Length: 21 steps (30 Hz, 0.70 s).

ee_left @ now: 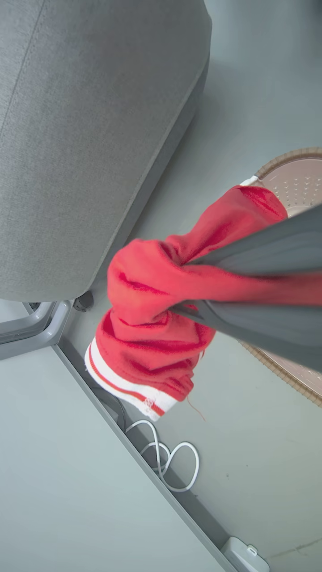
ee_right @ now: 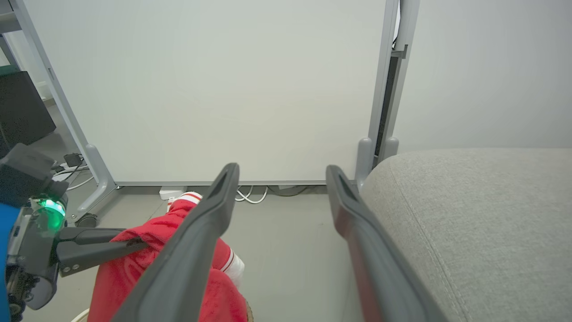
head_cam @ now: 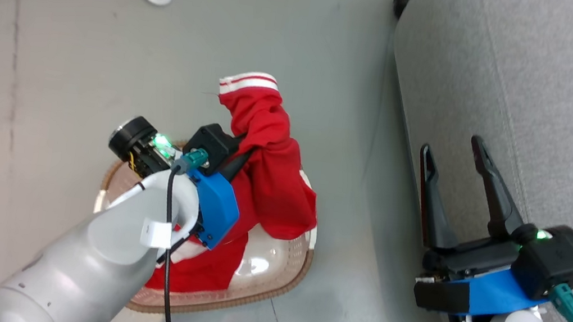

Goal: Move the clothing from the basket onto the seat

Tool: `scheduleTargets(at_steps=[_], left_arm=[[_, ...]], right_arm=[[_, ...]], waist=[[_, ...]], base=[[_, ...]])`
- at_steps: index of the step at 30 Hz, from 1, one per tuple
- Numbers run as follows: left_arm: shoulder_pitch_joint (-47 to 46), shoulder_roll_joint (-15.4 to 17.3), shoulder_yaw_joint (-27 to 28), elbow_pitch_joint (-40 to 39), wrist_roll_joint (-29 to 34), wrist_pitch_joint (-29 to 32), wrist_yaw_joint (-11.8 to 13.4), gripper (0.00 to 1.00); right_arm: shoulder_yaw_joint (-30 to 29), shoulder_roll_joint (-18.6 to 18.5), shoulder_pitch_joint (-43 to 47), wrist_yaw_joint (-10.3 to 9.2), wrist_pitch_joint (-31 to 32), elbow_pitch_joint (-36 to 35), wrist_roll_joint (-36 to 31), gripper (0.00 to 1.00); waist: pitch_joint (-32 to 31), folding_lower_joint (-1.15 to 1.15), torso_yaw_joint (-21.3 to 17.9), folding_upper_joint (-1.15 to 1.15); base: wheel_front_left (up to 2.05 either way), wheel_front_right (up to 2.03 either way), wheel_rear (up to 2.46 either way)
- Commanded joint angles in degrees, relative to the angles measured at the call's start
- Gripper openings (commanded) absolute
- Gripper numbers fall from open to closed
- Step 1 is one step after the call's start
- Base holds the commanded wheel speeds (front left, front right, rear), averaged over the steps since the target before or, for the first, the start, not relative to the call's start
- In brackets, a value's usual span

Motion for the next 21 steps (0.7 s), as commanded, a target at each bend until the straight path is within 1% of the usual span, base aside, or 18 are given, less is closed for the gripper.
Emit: scheduleTargets(at_steps=[1,10,14,21], left_arm=[[1.3,0.4,1.1,-1.2,0.5,-0.3,0.4,0.0],[6.7,2.0,9.2,-10.4,3.5,-0.3,1.4,0.0],[8.8,1.4,12.3,-13.1,4.1,-0.3,1.5,0.0],[12.1,0.5,16.8,-17.0,4.7,-0.3,2.1,0.0]], right_arm=[[-0.1,-0.2,1.2,0.01,-0.2,0.4,-0.4,1.0],[-0.2,-0.2,5.6,0.01,-0.2,2.0,-0.1,1.0],[-0.6,-0.2,7.8,0.01,-0.2,2.8,-0.1,1.0],[-0.9,-0.2,11.2,0.01,-0.2,3.6,0.1,1.0]], waist=[[-4.2,0.01,1.6,0.0],[-12.7,0.01,2.5,0.0],[-16.8,0.01,3.3,0.0],[-21.7,0.01,4.5,0.0]], base=[[0.0,0.0,0.0],[0.0,0.0,0.0],[0.0,0.0,0.0],[0.0,0.0,0.0]])
